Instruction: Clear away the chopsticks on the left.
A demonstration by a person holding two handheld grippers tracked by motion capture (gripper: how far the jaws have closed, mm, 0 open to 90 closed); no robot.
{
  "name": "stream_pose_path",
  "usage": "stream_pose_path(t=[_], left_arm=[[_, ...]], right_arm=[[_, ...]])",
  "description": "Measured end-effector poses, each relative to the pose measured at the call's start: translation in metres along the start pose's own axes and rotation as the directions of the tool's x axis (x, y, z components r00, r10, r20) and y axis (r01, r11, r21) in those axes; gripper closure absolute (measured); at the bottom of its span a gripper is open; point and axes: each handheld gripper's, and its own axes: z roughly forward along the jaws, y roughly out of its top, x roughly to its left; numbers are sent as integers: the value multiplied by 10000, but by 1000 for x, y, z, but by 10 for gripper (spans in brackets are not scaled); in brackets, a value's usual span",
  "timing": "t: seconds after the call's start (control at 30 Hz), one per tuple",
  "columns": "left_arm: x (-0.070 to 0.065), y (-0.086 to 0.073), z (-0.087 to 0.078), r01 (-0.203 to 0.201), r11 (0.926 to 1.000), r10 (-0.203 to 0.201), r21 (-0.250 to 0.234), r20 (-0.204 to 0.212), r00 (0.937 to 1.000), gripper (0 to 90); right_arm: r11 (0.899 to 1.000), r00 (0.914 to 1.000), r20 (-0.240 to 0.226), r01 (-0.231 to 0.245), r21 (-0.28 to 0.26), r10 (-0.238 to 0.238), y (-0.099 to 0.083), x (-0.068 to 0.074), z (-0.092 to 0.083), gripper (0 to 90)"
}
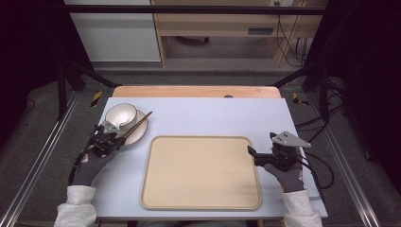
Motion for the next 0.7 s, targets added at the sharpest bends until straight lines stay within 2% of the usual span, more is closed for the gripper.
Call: stream_pose_path(t=[0.27, 0.5, 0.57, 0.7], left_arm=[[-6, 3, -8, 332, 9989, -324, -330, 259, 9991, 848], [-24, 7, -16, 402, 9971, -396, -645, 113, 9992, 848], [-30, 8, -20, 634, 9944, -628, -850, 94, 9980, 848], [-41, 8, -24, 823, 9915, -838, -1008, -105, 9964, 848]], right_arm=[[9999, 10000, 52, -46, -115, 47, 1, -2, -3, 37], [9999, 9999, 87, -50, -95, 51, 1, -3, -4, 33], [9999, 9999, 130, -82, -109, 83, 1, -3, -5, 33], [9998, 9998, 161, -117, -132, 119, 2, -4, -6, 32]])
